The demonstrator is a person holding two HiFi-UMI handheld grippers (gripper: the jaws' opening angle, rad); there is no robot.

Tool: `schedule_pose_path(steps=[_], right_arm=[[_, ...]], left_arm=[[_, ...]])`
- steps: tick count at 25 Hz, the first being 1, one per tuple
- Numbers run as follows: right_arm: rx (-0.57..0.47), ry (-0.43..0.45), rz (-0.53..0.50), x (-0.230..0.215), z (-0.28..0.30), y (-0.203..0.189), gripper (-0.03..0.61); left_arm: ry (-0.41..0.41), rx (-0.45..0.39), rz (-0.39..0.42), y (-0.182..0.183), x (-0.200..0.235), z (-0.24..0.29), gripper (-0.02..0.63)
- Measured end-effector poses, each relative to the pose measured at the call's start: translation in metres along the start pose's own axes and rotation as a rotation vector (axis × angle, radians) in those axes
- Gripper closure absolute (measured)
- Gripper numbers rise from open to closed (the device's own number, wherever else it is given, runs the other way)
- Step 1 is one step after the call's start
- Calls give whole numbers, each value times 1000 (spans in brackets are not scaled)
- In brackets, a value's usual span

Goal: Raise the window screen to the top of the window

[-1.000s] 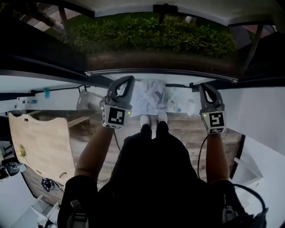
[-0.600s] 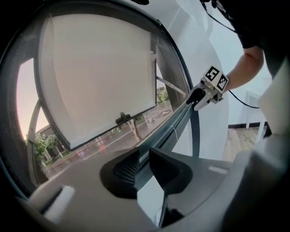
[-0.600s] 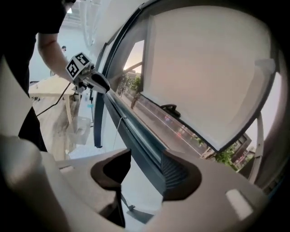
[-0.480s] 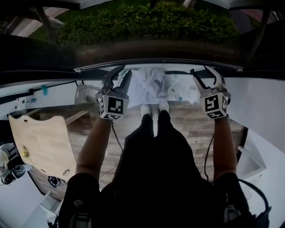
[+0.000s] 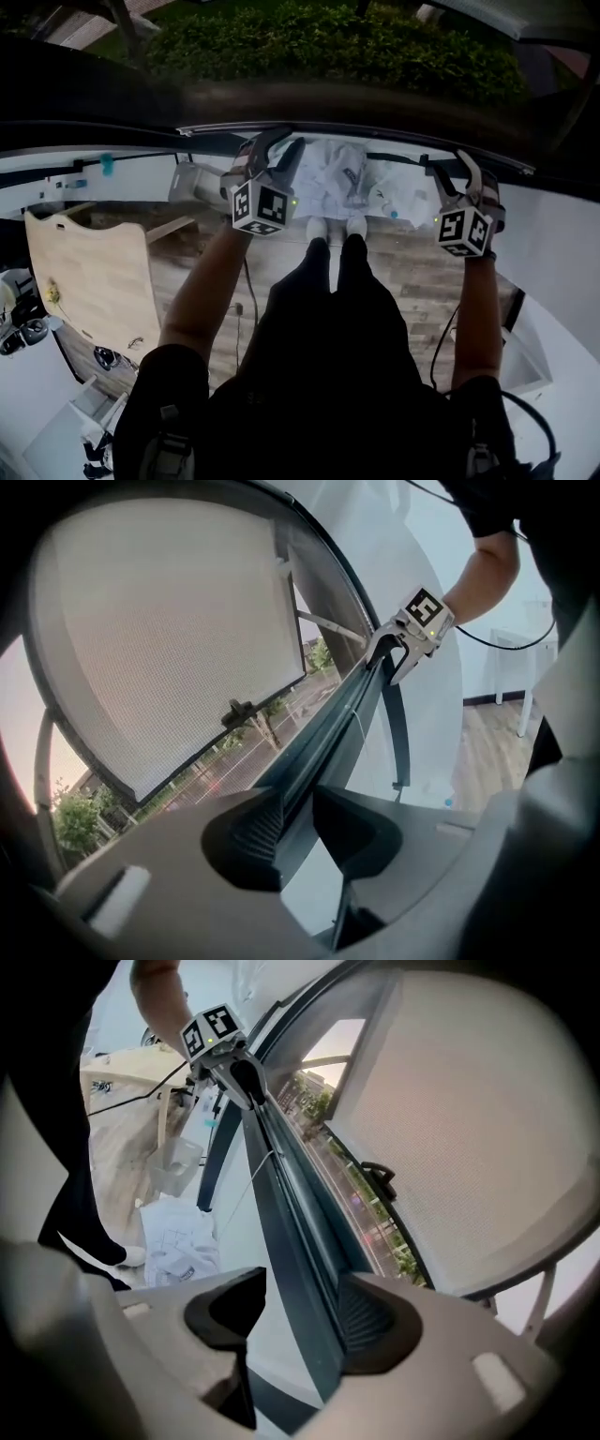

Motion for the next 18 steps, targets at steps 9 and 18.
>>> schedule_pose_path(steps=[9, 18], right_arm=[[95, -19, -144, 8, 10, -3, 347], [123, -24, -120, 9, 14, -4, 347]], left_arm=[[-33, 107, 231, -1, -5, 5, 525], [-71, 169, 263, 2, -10, 12, 503]])
Point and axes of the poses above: the fingertips, and each gripper's own axes: z forward along the fingers, x to its left, y out of its top, the point moved 9 cm from there along -z, backward along the fingers, and after that the axes turned 13 degrees about -x, right-handed, at the moved point
